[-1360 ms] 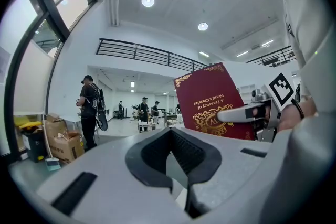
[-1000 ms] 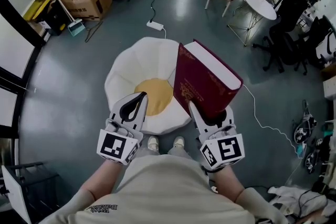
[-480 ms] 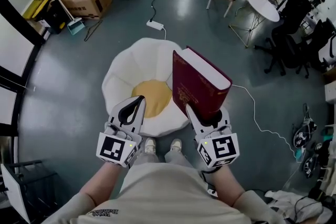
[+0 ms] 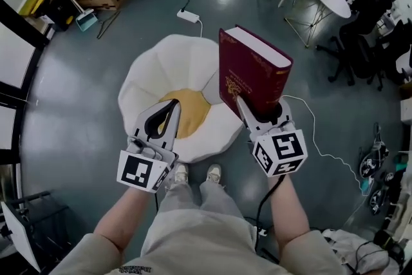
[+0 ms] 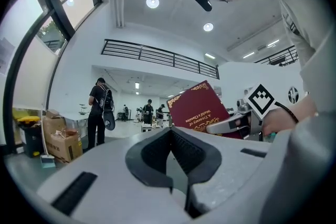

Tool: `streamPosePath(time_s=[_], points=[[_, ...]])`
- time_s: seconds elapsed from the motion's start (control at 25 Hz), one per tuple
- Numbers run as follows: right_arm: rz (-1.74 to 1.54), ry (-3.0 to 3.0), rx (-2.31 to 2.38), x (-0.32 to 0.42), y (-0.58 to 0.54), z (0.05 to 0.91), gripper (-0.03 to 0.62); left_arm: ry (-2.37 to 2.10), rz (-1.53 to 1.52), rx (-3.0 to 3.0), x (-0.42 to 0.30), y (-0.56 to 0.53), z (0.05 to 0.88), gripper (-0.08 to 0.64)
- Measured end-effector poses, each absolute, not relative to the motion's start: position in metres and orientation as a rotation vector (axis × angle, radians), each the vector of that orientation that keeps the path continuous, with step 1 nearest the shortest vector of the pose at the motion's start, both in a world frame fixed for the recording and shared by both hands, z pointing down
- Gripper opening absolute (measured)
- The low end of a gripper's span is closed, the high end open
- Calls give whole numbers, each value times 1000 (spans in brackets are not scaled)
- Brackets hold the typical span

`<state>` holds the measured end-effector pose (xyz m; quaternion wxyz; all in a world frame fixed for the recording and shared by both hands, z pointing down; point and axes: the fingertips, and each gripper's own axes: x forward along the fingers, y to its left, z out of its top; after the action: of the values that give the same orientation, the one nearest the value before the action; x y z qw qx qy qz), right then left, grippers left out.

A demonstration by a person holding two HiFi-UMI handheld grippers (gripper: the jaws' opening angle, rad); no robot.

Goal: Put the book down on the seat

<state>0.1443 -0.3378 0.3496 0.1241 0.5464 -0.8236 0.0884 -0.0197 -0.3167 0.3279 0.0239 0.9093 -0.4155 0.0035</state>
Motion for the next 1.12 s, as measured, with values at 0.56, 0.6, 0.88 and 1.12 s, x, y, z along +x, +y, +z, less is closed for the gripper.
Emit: streamPosePath(time_s=[0.56,0.6,0.88,1.12], points=[[563,-2367,1365,134,-437,611,230,-1311,20,2678,-1,-406,566,4],[574,-2358,1351,132,-442,634,230,-1309,20,2658,-1,-410,589,5],[720,-2304,1299,130,-462,802,230,-1277,61,2615,6,-421,748,3],[976,-2267,1297,126,-466,937,230,-1211,135,2630,22,-424,872,3]])
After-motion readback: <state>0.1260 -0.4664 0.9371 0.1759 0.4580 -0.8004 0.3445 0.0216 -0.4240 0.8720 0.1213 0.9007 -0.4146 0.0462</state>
